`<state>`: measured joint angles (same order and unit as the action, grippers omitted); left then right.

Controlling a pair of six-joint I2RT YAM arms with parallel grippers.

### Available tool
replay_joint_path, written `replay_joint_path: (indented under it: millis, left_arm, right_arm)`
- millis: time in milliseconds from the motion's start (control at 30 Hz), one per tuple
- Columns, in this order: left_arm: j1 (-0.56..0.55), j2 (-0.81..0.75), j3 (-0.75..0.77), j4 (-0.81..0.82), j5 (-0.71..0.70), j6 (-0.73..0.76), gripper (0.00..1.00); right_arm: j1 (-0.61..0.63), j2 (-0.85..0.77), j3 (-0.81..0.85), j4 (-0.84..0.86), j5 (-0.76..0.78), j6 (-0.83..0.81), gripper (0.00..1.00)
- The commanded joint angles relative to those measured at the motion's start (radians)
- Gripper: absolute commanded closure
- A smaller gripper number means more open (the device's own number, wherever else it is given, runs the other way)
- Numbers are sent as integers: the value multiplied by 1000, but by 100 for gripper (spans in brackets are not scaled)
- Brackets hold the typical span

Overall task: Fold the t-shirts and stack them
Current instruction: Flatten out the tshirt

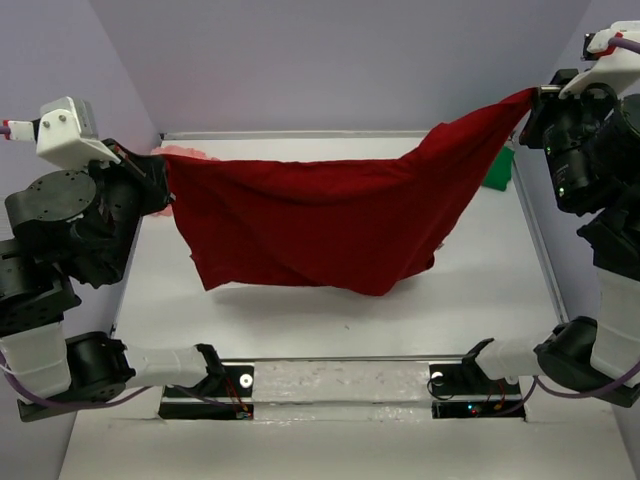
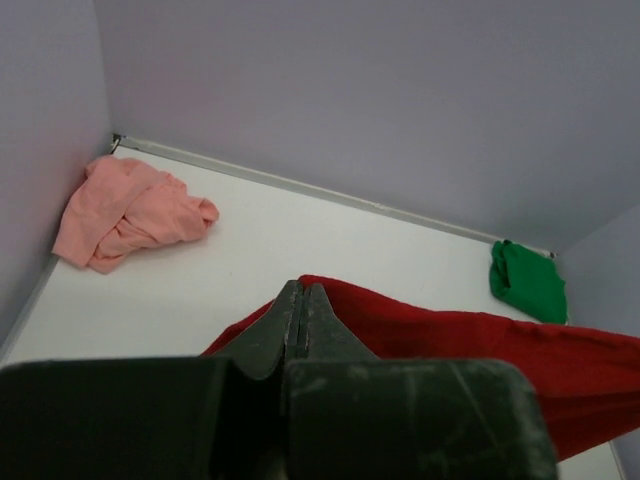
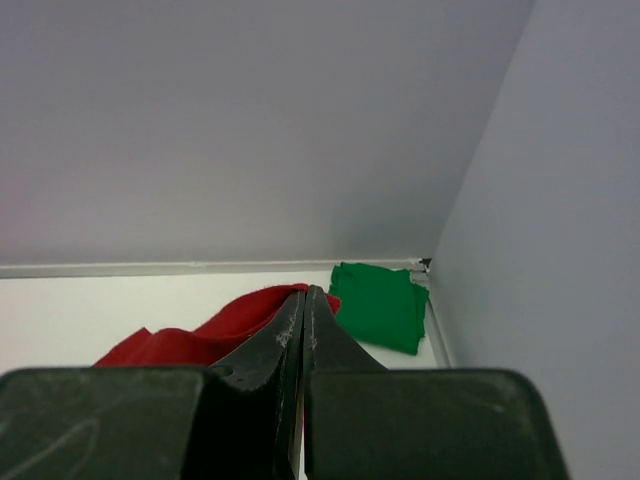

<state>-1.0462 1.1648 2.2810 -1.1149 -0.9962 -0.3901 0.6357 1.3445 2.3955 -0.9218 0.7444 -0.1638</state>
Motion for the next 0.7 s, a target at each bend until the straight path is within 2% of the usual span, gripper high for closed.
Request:
replay_joint_path:
  millis: [0,67,167,300,367,433,467,533,667]
  left_arm:
    - [5,-30,-96,62,-67,28,100]
    - [3,-56,-155,111,-58,39,100]
    - [5,-51,-163,138,-58,63,100]
    - [3,-16,-124,185,-82,120,100]
    - [5,2,-71,156,-76,120,100]
    - [5,16,-45,129,-45,80,100]
    - [3,9,-48,124,-36,71,100]
    - [3,-80,-145,161,-44,59,100]
    - [5,-122,-160,158,-67,59,100]
  right_arm:
    - [27,-106,-7,124,73,-83,100]
    - [27,-137,-2,126,58,-79,100]
    - [27,-151,-18,159,62,-127,100]
    - [41,-116,4,228,75,-175,100]
    - [67,-99,-3,244,96,-212,100]
    - [67,-100,40,184,51,-142,100]
    - [67,-110,44,172,38,-128,100]
    - [67,-163,7,153,16,-118,100]
    - [67,-194,-5,156,19,-123,100]
